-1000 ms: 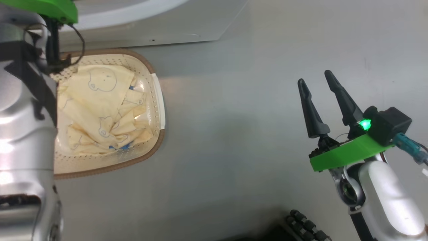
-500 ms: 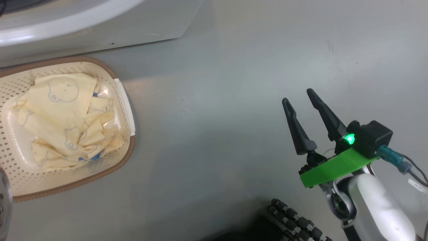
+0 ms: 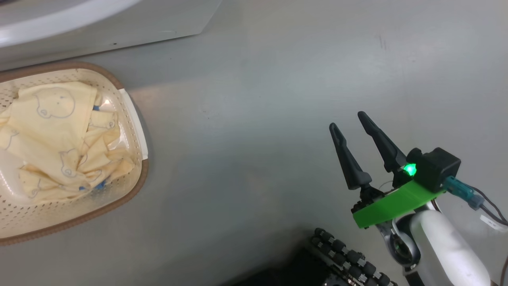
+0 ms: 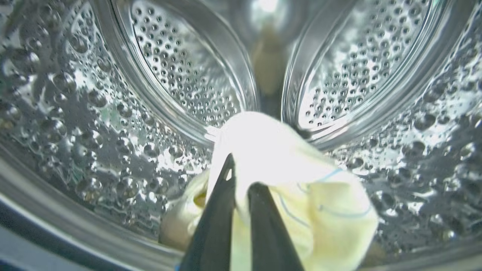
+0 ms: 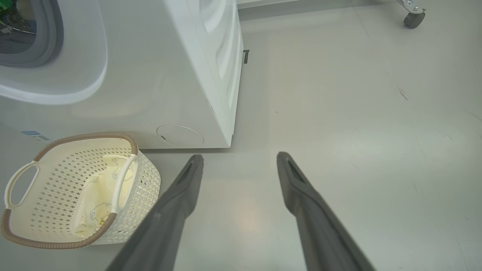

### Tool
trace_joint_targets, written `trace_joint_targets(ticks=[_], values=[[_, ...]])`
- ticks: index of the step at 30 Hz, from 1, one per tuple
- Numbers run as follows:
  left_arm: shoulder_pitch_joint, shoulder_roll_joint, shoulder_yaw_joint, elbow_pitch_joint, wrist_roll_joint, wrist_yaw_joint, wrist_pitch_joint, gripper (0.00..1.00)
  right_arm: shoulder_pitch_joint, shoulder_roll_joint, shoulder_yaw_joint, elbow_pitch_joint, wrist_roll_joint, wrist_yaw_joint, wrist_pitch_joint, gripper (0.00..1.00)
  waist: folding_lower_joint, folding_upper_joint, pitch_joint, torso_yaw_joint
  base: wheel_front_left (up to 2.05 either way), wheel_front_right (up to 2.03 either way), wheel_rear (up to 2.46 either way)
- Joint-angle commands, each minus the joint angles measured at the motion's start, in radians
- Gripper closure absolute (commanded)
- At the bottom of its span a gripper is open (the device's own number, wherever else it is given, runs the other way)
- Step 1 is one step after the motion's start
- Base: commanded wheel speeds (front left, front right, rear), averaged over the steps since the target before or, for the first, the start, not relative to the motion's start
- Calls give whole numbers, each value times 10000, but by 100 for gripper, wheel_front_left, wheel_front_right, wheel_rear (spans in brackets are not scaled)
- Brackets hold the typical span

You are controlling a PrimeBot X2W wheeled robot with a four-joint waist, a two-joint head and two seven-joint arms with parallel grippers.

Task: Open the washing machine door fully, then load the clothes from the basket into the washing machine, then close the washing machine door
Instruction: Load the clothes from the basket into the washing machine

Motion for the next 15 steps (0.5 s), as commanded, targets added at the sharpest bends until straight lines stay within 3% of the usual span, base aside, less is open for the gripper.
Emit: trace_joint_targets(ticks=[1, 3, 4, 6, 7, 8, 15], values=[[-197, 436, -115, 288, 150, -58, -53, 100, 347, -145, 179, -168, 74, -27, -94, 0, 0, 0, -69, -6, 0, 0, 0], [-425, 389, -217, 862, 179, -71, -31, 99, 363, -131, 177, -131, 104, -27, -94, 0, 0, 0, -167, -4, 0, 0, 0], [-540, 348, -276, 1145, 199, -70, 62, 87, 381, -119, 167, -127, 120, -27, -94, 0, 0, 0, -218, 7, 0, 0, 0], [-779, 252, -438, 1694, 275, -94, 421, 56, 420, -105, 146, -116, 142, -27, -94, 0, 0, 0, -308, 41, 0, 0, 0], [-907, 193, -517, 1923, 313, -96, 606, 22, 437, -103, 136, -107, 143, -27, -94, 0, 0, 0, -350, 65, 0, 0, 0], [-1041, 130, -575, 2112, 336, -67, 763, 2, 451, -97, 126, -105, 150, -27, -94, 0, 0, 0, -383, 90, 0, 0, 0], [-1505, -203, -1003, 3052, 568, 72, 1986, 0, 510, -49, 63, -58, 202, -27, -94, 0, 0, 0, -667, 239, 0, 0, 0]])
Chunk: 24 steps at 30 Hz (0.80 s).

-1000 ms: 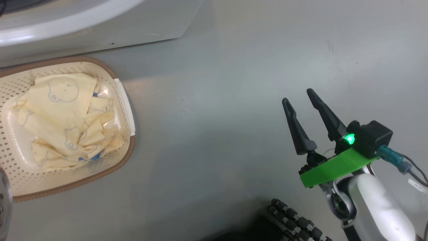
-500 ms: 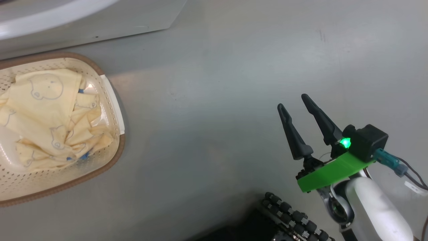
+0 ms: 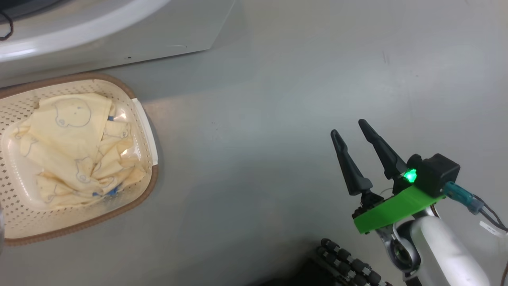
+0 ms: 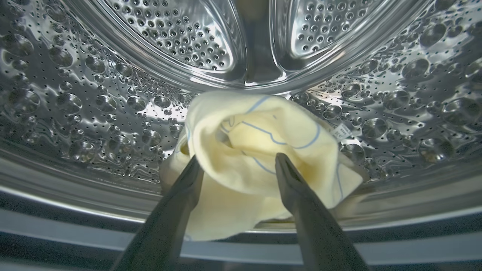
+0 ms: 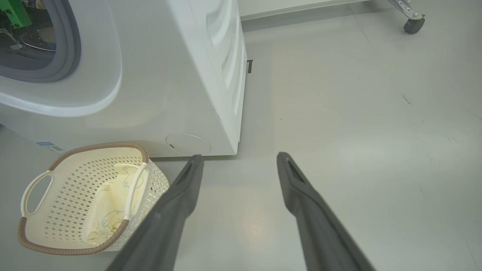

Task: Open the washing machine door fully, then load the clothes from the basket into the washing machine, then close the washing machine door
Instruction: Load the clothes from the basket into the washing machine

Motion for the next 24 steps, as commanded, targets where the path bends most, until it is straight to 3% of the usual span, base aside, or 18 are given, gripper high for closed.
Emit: trace_joint_targets(ticks=[1, 15, 24], values=[[-261, 257, -111, -107, 126, 101, 289, 0, 310, -62, 61, -185, 91, -27, -94, 0, 0, -1, -154, 103, 0, 0, 0], [762, -482, -234, 189, -231, 109, 158, 0, 179, -32, -57, -28, 100, -27, -94, 0, 0, -1, -1222, 826, 0, 0, 0], [1430, -1342, -126, 226, -763, -251, -601, 0, 131, -159, -352, 15, -9, -27, -94, 0, 0, -1, -1836, 1599, 0, 0, 0]])
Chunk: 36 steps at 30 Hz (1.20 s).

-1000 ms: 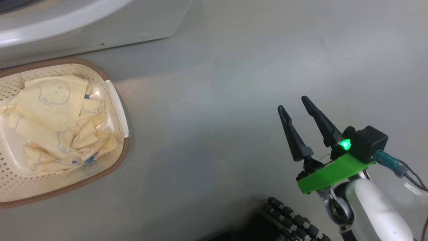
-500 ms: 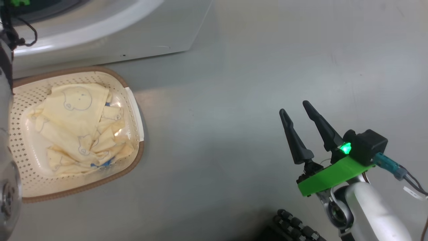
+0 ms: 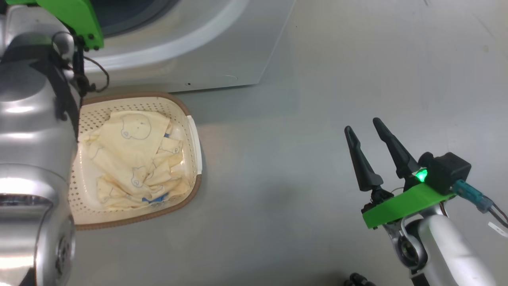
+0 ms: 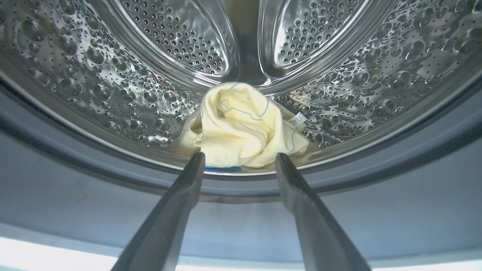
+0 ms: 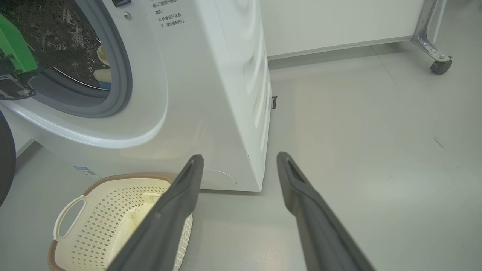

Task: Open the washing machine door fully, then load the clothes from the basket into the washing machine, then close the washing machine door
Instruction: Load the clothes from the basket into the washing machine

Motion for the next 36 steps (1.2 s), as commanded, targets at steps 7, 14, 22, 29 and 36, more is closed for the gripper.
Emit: trace_joint_targets(ticks=[7, 14, 22, 29, 36], values=[[812, -103, 173, -274, -485, -312, -980, 0, 159, -248, -277, -257, -151, -27, -94, 0, 0, -1, -630, 760, 0, 0, 0], [2038, -385, 43, -843, -854, -660, -1497, 0, 313, -416, -677, -307, -296, -27, -94, 0, 0, -1, -1076, 1405, 0, 0, 0], [4744, -423, -671, -2489, -1892, -1080, -1541, 0, 710, -524, -858, -322, -409, -27, -94, 0, 0, -1, -1933, 1740, 0, 0, 0], [8069, -425, -1280, -4901, -2578, -728, -1543, 0, 1325, -521, -964, -287, -465, -27, -94, 0, 0, -1, -2918, 2043, 0, 0, 0], [10476, -370, -348, -7015, -2413, -437, -1544, 0, 1711, -556, -952, -274, -512, -27, -94, 0, 0, -1, -3536, 2091, 0, 0, 0]])
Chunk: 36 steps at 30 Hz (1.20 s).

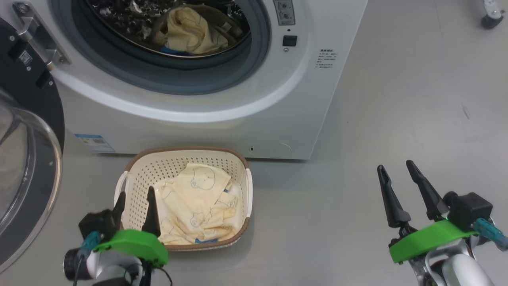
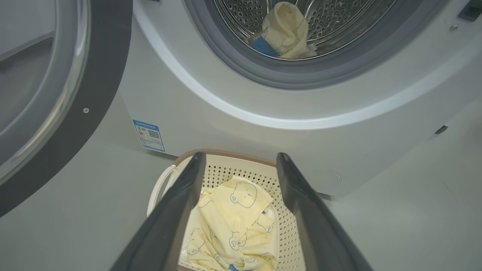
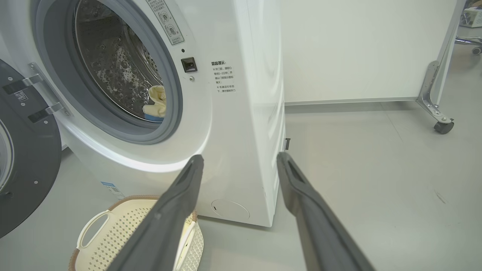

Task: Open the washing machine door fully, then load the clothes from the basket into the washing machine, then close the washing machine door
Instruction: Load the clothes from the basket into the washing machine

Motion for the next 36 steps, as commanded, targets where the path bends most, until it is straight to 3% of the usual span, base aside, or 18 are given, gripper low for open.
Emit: trace_joint_targets(ticks=[1, 7, 15, 36], values=[[227, 252, 555, -715, 99, 13, -142, 0, 5, -208, 142, -283, -66, -27, -94, 0, 1, -1, -240, 38, 0, 0, 0], [1948, 216, 1363, -2645, 553, -129, -142, 0, 371, -266, 34, -313, -147, -27, -94, 0, 1, -1, -752, 58, 0, 0, 0], [3236, 201, 1376, -3947, 538, -526, -143, 0, 717, -165, -134, -443, -243, -27, -94, 0, 1, -1, -1060, -166, 0, 0, 0], [4349, 199, 1751, -4693, 157, -406, -143, 0, 1452, 63, -688, -645, -369, -27, -94, 0, 1, -1, -1674, -438, 0, 0, 0]])
